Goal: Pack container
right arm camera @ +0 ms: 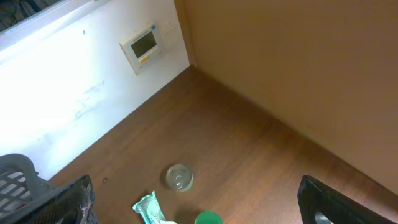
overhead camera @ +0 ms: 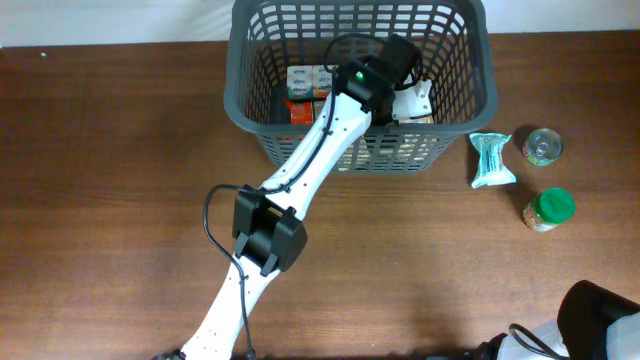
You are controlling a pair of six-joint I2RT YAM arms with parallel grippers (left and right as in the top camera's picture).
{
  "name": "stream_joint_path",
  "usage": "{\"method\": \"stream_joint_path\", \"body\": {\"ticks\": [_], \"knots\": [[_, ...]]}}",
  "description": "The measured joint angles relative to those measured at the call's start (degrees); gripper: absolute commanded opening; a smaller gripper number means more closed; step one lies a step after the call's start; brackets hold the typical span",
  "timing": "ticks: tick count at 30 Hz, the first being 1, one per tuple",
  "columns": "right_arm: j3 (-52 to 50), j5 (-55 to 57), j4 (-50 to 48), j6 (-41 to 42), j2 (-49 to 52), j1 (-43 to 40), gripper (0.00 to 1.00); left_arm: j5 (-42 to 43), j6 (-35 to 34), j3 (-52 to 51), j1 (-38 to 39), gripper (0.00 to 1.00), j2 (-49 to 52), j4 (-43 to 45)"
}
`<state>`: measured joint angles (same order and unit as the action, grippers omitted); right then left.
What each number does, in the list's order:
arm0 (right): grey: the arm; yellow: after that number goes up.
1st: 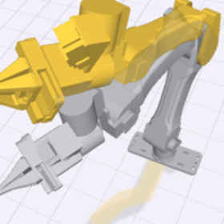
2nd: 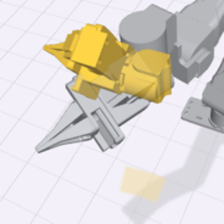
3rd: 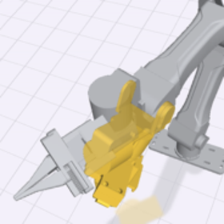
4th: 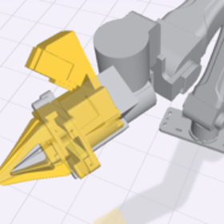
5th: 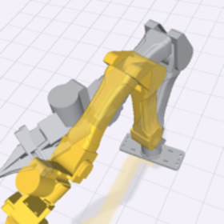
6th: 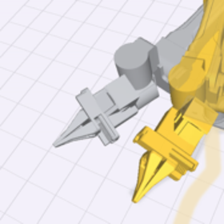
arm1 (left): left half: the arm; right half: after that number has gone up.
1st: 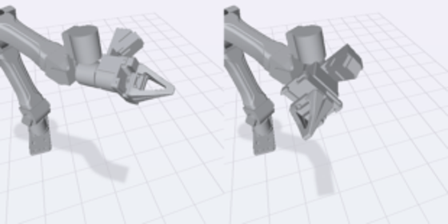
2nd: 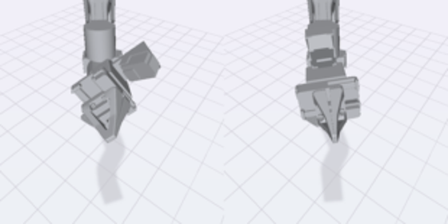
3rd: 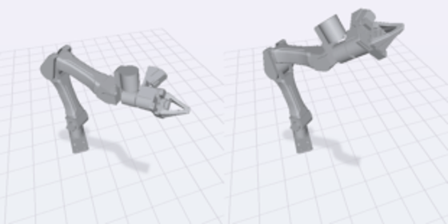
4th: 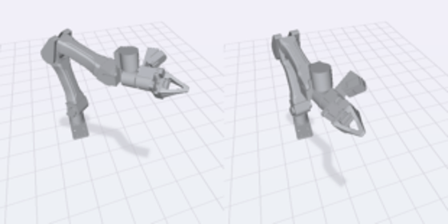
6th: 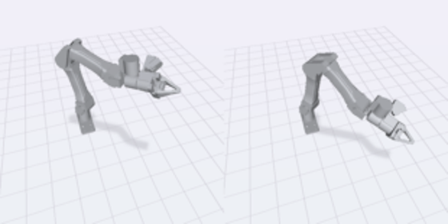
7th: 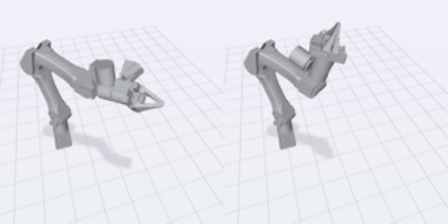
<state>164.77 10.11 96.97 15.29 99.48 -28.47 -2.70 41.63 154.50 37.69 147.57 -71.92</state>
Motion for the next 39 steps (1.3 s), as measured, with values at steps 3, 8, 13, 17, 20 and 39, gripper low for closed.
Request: {"method": "stream_joint_path", "body": {"ticks": [3, 8, 13, 17, 20, 39], "knots": [[0.00, 0.00, 0.00, 0.00, 0.00, 0.00, 0.99, -2.23, -2.56, 3.98, 0.39, 0.99, -0.17, -1.42], [0.00, 0.00, 0.00, -0.02, 0.00, 0.00, 0.99, -3.28, -5.60, 9.35, 0.57, 0.99, -4.22, -1.36], [0.00, 0.00, 0.00, -0.04, 0.00, 0.00, 0.99, -3.43, -6.71, 11.26, -1.29, 0.99, -14.21, -0.70], [0.00, 0.00, 0.00, -0.04, 0.00, 0.00, 0.99, -3.48, -7.28, 12.44, -6.27, 0.99, -23.19, -0.55], [0.00, 0.00, -0.02, -0.04, 0.00, 0.00, 0.99, -3.82, -9.40, 13.09, -12.35, 0.99, -28.20, -1.44], [-0.35, -7.91, -0.02, -0.11, 0.31, -0.07, 0.99, 0.57, -29.07, -16.87, -46.51, 0.99, -30.34, -6.99]]}}
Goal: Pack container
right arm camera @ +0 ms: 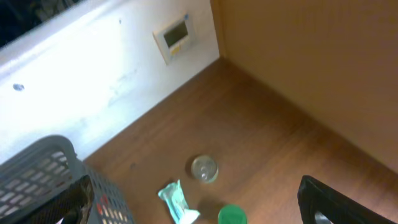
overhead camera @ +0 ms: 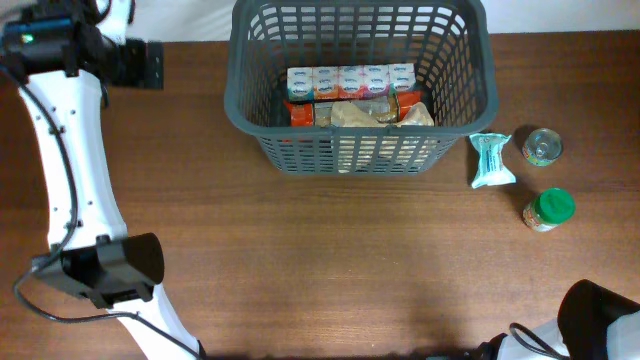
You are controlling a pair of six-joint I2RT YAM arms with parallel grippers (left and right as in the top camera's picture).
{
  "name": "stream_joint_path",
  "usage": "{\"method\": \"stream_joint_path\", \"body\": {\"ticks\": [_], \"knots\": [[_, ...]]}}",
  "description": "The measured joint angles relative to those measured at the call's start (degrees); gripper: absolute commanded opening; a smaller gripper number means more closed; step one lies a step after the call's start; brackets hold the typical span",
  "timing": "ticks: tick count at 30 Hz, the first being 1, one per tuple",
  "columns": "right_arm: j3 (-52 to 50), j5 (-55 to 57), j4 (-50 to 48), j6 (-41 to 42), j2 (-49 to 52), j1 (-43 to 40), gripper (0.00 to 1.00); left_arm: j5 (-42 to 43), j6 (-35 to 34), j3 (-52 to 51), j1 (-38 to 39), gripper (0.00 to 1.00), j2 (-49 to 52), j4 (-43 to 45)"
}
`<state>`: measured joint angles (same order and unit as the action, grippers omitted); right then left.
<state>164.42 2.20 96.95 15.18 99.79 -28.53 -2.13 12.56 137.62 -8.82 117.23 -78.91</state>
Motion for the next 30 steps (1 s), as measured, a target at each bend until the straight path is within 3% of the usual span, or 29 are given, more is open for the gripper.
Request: {"method": "stream_joint_path", "body": {"ticks": [4, 13, 30], "knots": [[-7.61, -0.94, -0.11, -0.26, 0.26, 0.00, 0.99, 0.26, -0.24, -6.32, -0.55, 0.99, 0.11, 0.09], [-41.11, -1.29, -8.94, -0.92, 7.23, 0.02, 0.99, 0.46, -0.42, -11.89, -0.55, 0.99, 0.11, 0.07], [-63.71, -1.90, -26.23, -1.46, 7.91, 0.13, 0.99, 0.48, -0.44, -11.89, -0.55, 0.99, 0.11, 0.09]]}}
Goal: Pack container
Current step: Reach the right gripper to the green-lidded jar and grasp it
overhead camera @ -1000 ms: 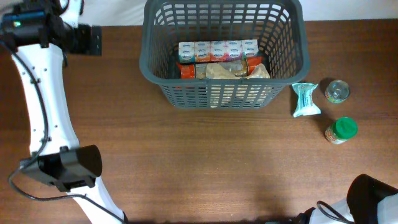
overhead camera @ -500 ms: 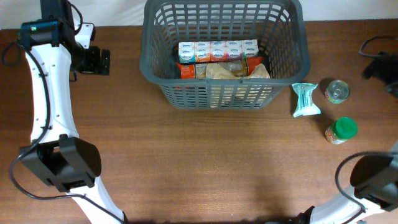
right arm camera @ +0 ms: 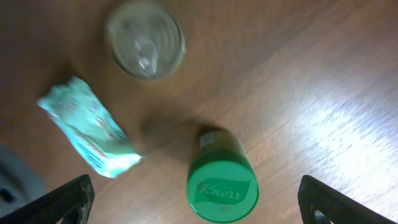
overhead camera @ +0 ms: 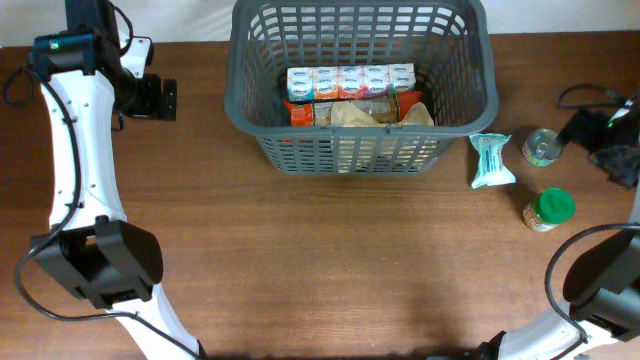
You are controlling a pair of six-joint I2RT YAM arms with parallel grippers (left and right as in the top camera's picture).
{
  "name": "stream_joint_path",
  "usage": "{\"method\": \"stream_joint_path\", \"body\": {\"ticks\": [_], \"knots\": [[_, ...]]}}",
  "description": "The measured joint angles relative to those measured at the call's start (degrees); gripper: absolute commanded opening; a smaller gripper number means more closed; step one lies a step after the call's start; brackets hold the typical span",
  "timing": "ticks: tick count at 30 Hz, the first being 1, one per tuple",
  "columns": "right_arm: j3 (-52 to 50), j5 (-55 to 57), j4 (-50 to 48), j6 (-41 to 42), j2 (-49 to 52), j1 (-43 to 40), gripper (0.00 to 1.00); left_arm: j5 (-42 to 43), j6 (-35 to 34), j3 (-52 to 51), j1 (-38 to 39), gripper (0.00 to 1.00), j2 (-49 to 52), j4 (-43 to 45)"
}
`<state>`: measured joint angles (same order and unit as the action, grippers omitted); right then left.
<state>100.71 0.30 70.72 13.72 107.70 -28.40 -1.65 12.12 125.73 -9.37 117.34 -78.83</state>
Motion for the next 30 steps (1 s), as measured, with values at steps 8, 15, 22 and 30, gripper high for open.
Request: {"method": "stream_joint_path", "body": {"ticks": [8, 15, 22, 30], "knots": [[-10.78, -0.04, -4.44, 0.04, 0.00, 0.00, 0.99, 0.02, 0.02, 0.00, 0.00, 0.99, 0.00, -0.02], [-17.22, -0.22, -8.55, 0.02, 0.00, 0.00, 0.99, 0.17, 0.02, 0.00, 0.00, 0.99, 0.00, -0.02], [-21.22, 0.15, -12.81, 0.26, -0.02, 0.00, 0.99, 0.17, 0.00, 0.00, 0.00, 0.99, 0.00, -0.02], [-25.29, 1.44, -16.28, 3.39, -0.02, 0.00, 0.99, 0.17, 0.02, 0.00, 0.00, 0.99, 0.00, 0.00]]}}
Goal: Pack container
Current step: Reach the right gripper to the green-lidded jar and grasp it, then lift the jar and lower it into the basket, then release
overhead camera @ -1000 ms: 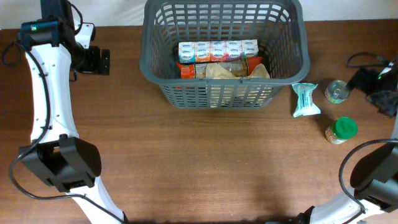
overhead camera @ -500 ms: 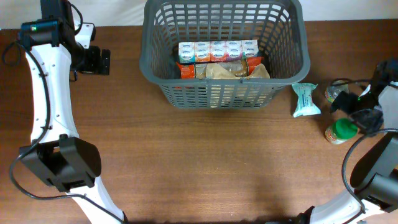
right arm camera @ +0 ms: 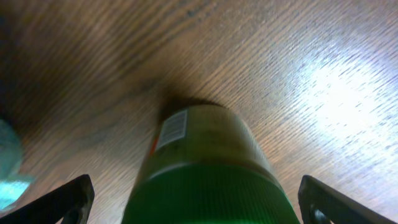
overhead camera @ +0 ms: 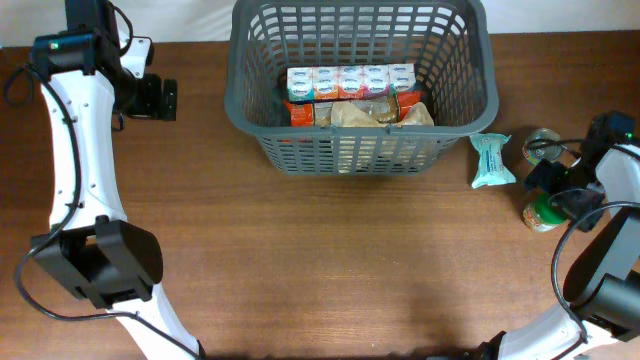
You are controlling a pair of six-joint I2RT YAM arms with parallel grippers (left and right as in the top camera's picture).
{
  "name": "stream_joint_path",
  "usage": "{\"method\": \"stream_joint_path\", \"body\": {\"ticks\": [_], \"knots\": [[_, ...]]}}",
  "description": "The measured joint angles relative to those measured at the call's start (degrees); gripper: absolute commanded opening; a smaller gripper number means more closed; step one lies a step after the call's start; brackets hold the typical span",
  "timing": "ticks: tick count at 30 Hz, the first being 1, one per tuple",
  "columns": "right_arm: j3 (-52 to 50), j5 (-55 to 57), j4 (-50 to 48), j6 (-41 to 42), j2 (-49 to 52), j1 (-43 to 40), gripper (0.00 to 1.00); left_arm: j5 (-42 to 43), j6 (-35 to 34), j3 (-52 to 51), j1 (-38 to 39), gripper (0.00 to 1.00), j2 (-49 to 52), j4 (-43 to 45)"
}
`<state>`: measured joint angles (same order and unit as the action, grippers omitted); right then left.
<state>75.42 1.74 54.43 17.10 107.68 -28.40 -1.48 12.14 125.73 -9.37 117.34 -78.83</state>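
A grey basket (overhead camera: 300, 150) at the back of the table holds a row of cartons and some packets. To its right lie a teal packet (overhead camera: 491, 160), a round can (overhead camera: 540, 145) and a green-lidded jar (overhead camera: 538, 215). My right gripper (overhead camera: 560, 190) is down at the jar. In the right wrist view the jar (right arm camera: 205, 155) fills the middle, its green lid between the two fingertips (right arm camera: 68, 199) of the open right gripper (right arm camera: 198, 202); neither fingertip touches the lid. My left gripper (overhead camera: 150, 98) hangs left of the basket, and its jaws are too dark to read.
The left arm runs along the table's left side down to its base (overhead camera: 100, 265). The teal packet lies close against the basket's right wall. The can stands just behind the jar, near the table's right edge.
My right gripper was high above the jar, packet and can; now it is low, with the jar's lid between its open fingers. The left arm has not moved.
First my left arm reached into the basket while the right arm stayed back at the near right corner. Then the left arm was out at the far left. Then the right gripper hovered over the things on the right, and now it straddles the jar.
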Motion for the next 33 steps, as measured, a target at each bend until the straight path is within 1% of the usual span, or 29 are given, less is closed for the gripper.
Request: {"method": "stream_joint_path", "body": {"ticks": [3, 4, 5, 7, 10, 12, 14, 15, 16, 18, 22, 26, 30, 33], "knots": [[-1.51, 0.39, -1.92, 1.16, 0.00, 0.00, 1.00, 0.00, -0.02, 0.00, 0.00, 0.99, 0.00, 0.00], [-1.88, 0.57, -2.64, 1.49, 0.00, 0.00, 0.96, 0.00, 0.00, 0.00, 0.00, 0.99, 0.00, 0.00], [-1.95, 0.59, -2.84, 1.57, 0.00, 0.00, 0.89, 0.00, 0.00, 0.00, 0.00, 0.99, 0.00, 0.02], [-2.01, 0.76, -3.34, 2.14, 0.00, 0.00, 0.82, 0.00, -0.02, 0.00, 0.00, 0.99, 0.00, 0.00], [-2.01, 0.92, -3.54, 2.38, 0.00, 0.00, 0.68, 0.00, -0.02, 0.00, 0.00, 0.99, 0.00, 0.00], [-2.05, 1.16, -3.76, 2.67, 0.00, 0.00, 0.61, 0.00, -0.02, 0.00, 0.00, 0.99, 0.00, 0.00], [-2.05, 1.20, -3.76, 2.51, 0.00, 0.00, 0.60, 0.00, -0.02, 0.00, 0.00, 0.99, 0.00, 0.00], [-2.05, 1.20, -3.78, 2.54, 0.00, 0.00, 0.52, 0.00, -0.02, 0.00, 0.00, 0.99, 0.00, 0.00], [-2.05, 1.20, -3.78, 2.54, -0.02, 0.00, 0.49, 0.00, -0.02, 0.00, 0.00, 0.99, 0.00, 0.00], [-2.03, 1.22, -3.82, 2.82, -0.17, 0.00, 0.46, 0.00, -0.02, 0.00, 0.00, 0.99, 0.00, 0.00], [-1.90, 1.18, -3.32, 3.04, -0.26, 0.00, 0.46, 0.00, -0.02, 0.00, 0.00, 0.99, 0.00, 0.00], [0.11, 1.18, 1.44, 3.34, -0.42, 0.00, 0.46, 0.00, -0.02, 0.00, 0.00, 0.99, 0.00, 0.00], [7.41, 0.22, 6.67, 3.26, -3.23, 0.31, 0.47, 0.00, -0.02, 0.00, 0.00, 0.99, 0.00, 0.00], [17.00, -0.85, 10.86, 3.21, -7.85, 1.27, 0.45, 0.00, -0.02, 0.00, 0.00, 0.99, 0.00, 0.02]]}}
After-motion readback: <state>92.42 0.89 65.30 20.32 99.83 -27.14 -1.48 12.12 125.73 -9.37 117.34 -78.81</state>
